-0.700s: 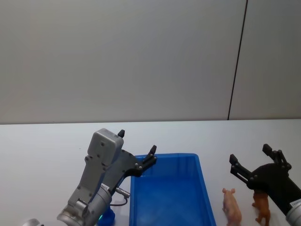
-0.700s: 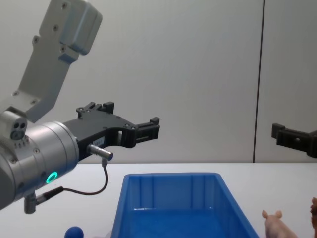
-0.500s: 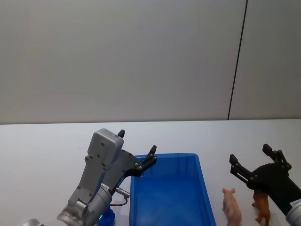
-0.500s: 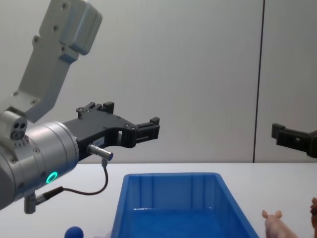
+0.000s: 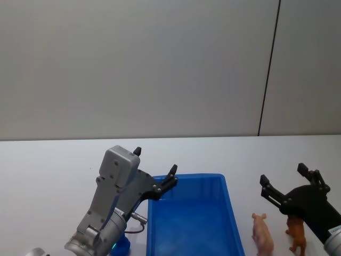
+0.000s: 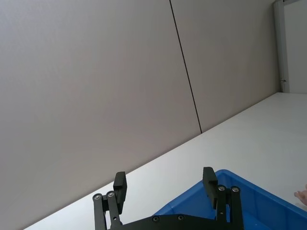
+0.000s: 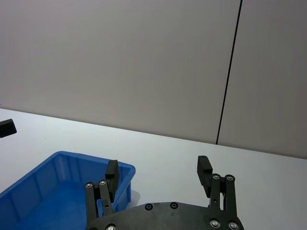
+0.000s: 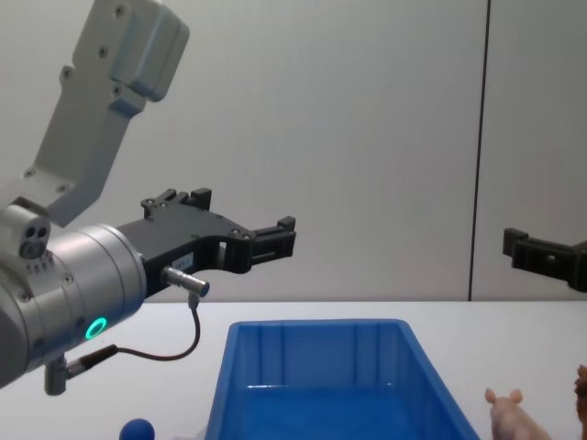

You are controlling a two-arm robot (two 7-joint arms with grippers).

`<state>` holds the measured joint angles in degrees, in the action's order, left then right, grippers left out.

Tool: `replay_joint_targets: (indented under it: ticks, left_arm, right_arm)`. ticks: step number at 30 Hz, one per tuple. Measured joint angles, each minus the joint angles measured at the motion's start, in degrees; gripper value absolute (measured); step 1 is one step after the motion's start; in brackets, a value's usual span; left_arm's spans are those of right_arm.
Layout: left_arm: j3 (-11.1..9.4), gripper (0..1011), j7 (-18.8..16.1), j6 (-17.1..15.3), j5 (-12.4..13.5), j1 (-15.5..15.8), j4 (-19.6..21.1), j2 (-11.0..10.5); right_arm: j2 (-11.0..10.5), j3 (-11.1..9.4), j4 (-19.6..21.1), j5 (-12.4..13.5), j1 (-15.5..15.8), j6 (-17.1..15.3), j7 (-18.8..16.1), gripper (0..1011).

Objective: Pick up the two dolls from the table and place them into the box.

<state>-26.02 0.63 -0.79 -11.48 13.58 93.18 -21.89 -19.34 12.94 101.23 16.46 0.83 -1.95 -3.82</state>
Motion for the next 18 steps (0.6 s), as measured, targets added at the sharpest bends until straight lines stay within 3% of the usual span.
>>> replay_joint_targets:
  ticks: [18]
  left_arm:
    - [0.0, 1001, 0.0, 0.0, 0.0, 0.0, 0.0, 0.0]
  right_arm:
    - [0.0, 0.0, 0.0, 0.0, 0.0, 0.0, 0.0, 1001]
